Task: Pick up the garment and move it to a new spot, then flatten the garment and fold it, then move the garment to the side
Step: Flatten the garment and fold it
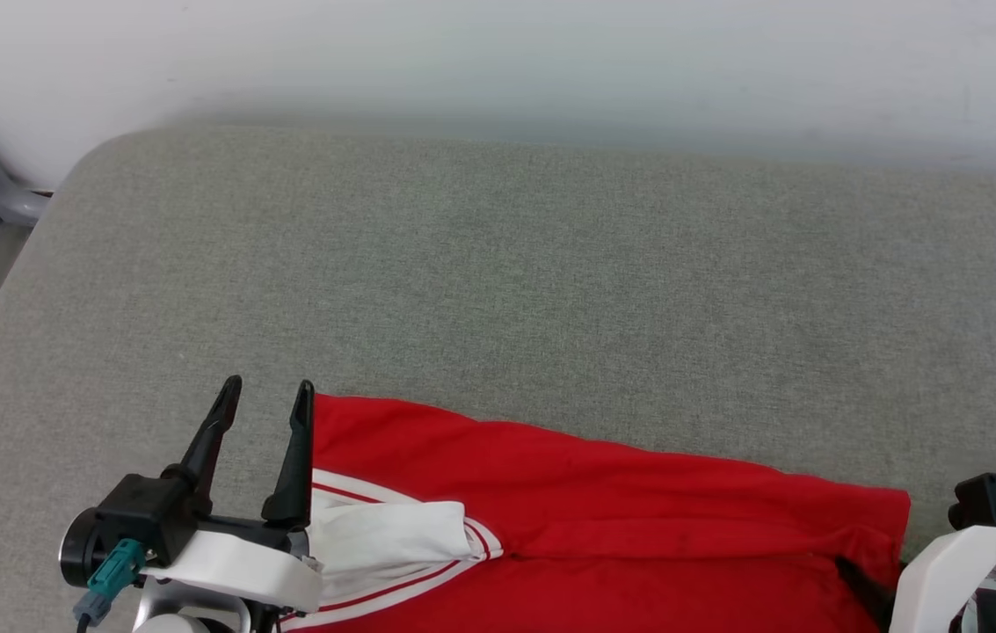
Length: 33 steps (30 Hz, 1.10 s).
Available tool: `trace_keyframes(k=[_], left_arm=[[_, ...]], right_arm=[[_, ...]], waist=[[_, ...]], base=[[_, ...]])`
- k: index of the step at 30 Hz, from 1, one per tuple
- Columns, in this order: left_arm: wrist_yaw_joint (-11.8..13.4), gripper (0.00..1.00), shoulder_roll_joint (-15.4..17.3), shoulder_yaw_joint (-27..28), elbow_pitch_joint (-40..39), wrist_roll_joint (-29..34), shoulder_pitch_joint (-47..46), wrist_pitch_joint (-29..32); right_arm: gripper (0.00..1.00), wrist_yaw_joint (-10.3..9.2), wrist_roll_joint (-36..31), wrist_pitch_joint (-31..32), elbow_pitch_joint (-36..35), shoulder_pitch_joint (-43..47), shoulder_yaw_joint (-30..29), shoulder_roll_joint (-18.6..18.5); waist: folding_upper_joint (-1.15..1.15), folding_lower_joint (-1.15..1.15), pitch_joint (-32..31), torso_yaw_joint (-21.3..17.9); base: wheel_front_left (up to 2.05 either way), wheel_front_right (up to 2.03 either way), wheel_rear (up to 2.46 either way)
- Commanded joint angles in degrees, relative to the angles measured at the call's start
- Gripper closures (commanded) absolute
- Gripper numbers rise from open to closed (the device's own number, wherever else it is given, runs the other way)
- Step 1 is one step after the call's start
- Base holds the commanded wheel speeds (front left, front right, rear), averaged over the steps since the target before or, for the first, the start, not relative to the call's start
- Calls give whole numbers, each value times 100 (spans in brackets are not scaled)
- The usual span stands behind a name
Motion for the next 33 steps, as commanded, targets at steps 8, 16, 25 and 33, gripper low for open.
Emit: trace_keyframes(k=[8,16,25,33], left_arm=[[-340,0,-309,198,186,297,-59,-24],[-527,0,-472,380,357,539,101,-24],[-579,0,-517,484,506,719,298,-24],[-558,0,-549,490,574,861,398,-24]], right_arm=[[80,7,263,159,964,-96,474,148],[100,-3,456,4,981,-269,557,-192],[100,-5,510,-95,583,-421,378,-634],[100,-4,442,149,432,-146,-384,-941]], waist=[[0,0,59,88],[0,0,-164,56],[0,0,-544,-121],[0,0,-692,-229]], base=[[0,0,0],[0,0,0],[0,0,0],[0,0,0]])
